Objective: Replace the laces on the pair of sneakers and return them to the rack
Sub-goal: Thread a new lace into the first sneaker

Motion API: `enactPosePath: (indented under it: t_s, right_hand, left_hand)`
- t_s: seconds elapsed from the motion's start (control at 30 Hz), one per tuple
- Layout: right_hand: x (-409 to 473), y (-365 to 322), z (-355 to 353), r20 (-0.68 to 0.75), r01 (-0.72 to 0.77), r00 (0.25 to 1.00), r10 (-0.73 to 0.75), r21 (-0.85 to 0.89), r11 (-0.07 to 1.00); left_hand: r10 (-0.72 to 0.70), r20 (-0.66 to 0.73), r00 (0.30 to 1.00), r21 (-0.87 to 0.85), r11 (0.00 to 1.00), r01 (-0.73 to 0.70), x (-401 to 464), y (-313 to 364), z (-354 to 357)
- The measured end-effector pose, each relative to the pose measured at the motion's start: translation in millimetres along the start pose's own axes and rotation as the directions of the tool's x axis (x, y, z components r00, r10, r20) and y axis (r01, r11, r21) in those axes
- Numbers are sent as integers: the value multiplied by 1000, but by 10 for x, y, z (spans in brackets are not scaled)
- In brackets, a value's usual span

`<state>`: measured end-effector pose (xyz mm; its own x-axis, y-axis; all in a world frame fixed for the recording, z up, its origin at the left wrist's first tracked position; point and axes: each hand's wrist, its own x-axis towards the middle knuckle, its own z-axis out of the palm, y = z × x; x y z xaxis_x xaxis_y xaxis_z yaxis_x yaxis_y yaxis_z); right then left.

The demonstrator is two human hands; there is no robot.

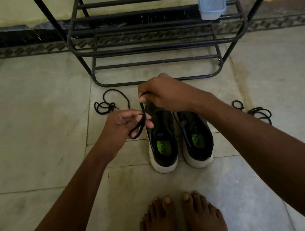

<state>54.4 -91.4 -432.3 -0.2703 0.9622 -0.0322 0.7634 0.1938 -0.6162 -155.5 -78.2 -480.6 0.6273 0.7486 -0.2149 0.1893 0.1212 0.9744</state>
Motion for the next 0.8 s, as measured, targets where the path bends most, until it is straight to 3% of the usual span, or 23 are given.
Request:
enactPosePath:
  t_s: [0.1,0.17,0.3,0.43,0.5,0.63,0.7,0.8]
  right_hand:
    - [-4,42,56,-12,-24,1000,24,-18,1000]
    - [-19,56,75,-47,-42,998,41,-15,999]
    - [-63,3,77,-114,-62,991,76,121,991]
    - [-93,-132,278,-63,-122,988,143,258,958]
    - [-112,-190,427,-36,-139,987,158,319,937]
    - [-154,-309,701,18,-156,986,166,458,875]
    - [-161,-338,783,19,-166,983,182,511,843]
    - [-162,-319,823,11,-192,975,224,557,808]
  left_hand:
    - [-1,43,999,44,999,-1,26,-3,-4]
    - [-10,-3,1000,64,998,10,47,-25,8]
    - [-37,-240,970,-8,999,36,104,-132,-51]
    - [-157,-479,864,-204,977,64,173,-144,-157]
    - [-229,-524,820,-336,941,48,185,-106,-182]
    - [-313,-410,857,-689,722,-66,216,-16,-204]
    - [-291,-332,897,-766,638,-76,221,53,-179]
    - [-258,-245,935,-805,592,-48,210,149,-130]
